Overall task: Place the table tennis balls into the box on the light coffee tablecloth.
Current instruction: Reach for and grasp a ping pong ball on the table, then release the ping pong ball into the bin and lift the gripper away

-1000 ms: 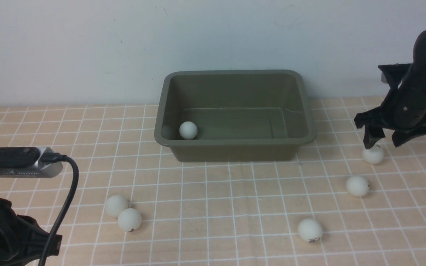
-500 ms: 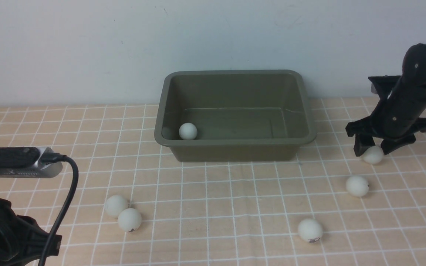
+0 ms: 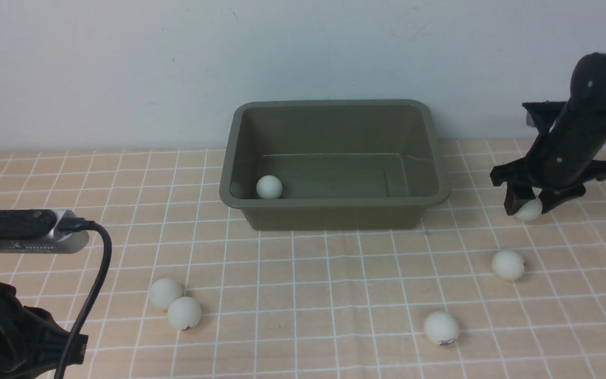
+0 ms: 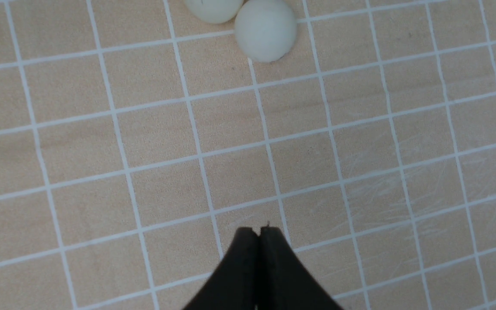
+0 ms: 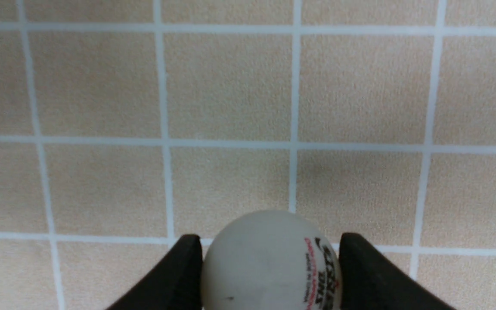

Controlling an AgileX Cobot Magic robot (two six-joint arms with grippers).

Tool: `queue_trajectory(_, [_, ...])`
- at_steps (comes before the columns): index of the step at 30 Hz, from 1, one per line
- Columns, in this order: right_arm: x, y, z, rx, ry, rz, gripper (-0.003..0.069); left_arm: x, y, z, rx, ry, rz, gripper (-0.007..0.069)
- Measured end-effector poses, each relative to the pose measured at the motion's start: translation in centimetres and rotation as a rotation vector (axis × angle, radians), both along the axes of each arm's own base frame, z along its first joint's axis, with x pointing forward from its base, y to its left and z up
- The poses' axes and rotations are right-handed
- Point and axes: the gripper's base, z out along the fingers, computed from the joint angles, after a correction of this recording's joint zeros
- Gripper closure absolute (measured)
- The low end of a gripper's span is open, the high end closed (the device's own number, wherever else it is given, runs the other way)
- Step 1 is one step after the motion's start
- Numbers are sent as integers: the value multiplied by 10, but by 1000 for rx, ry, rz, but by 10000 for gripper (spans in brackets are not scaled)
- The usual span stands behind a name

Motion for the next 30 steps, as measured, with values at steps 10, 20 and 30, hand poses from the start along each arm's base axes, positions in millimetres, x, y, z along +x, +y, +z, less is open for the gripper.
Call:
queue_trajectory(10, [15, 52, 93, 260, -208, 164, 292, 0, 0, 0, 0, 0, 0, 693])
queue_trajectory(20, [1, 165, 88, 278, -272, 468, 292, 0, 0, 0, 0, 0, 0, 693])
queue_trajectory(30, [8, 176, 62, 245, -258, 494, 218, 0, -1, 0, -7, 2, 1, 693])
